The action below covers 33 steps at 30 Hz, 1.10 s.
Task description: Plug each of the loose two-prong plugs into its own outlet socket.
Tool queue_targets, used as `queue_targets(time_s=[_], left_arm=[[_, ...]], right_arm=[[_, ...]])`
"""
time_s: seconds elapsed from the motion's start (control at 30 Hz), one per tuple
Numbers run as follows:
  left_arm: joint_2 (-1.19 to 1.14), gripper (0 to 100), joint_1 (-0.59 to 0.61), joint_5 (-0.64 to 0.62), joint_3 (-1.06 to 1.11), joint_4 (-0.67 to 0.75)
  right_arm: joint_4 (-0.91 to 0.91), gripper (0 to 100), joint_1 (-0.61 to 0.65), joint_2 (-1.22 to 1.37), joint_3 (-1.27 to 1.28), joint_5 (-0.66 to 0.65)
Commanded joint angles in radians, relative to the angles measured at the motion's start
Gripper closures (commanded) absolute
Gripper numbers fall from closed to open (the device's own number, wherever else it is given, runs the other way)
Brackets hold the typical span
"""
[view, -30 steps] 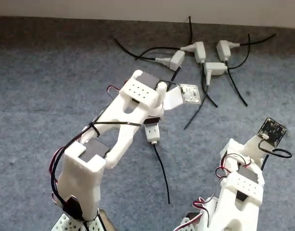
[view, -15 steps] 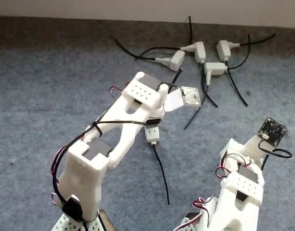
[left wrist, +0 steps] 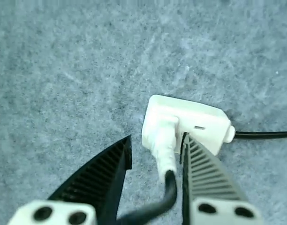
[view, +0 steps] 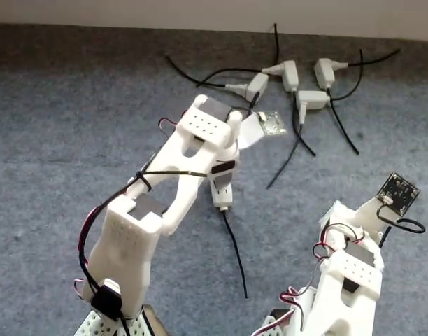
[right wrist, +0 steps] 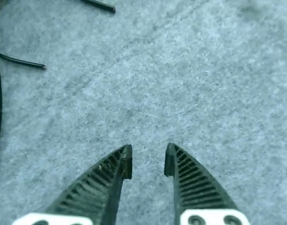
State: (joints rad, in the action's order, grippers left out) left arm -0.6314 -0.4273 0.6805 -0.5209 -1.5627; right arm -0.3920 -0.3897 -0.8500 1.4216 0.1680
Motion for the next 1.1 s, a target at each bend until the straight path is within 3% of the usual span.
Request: queue_targets(time_s=[0.0,0.2,0.37,0.5,0.67,0.8,0.9,1.07], left_arm=[[0.013,81,-0.013,-0.006,-0.191,-0.094],[0.021,81,-0.005,-0.008,-0.438,-0.201],[0.133,81,0.008,-0.008,-0.452,-0.201],[0.217,81,0.061,-0.008,-0.452,-0.199],[0.269,81,0.208,-0.026,-0.45,-0.199],[0.268,81,0.371,-0.207,-0.449,-0.201],[0.268,81,0.486,-0.296,-0.361,-0.199],[0.266,81,0.601,-0.334,-0.147,-0.198]], right_arm=[[-0.004,85.8,0.004,-0.022,-0.008,0.011],[-0.004,85.7,0.102,-0.024,-0.007,0.008],[-0.025,85.4,0.191,-0.025,-0.025,-0.003],[-0.125,79.2,0.318,-0.025,-0.099,-0.035],[-0.165,76.9,0.498,-0.024,-0.16,-0.035],[-0.162,76.9,0.657,-0.016,-0.205,0.008],[-0.162,76.9,0.773,-0.015,-0.24,0.054],[-0.113,76.9,0.924,-0.013,-0.237,0.058]])
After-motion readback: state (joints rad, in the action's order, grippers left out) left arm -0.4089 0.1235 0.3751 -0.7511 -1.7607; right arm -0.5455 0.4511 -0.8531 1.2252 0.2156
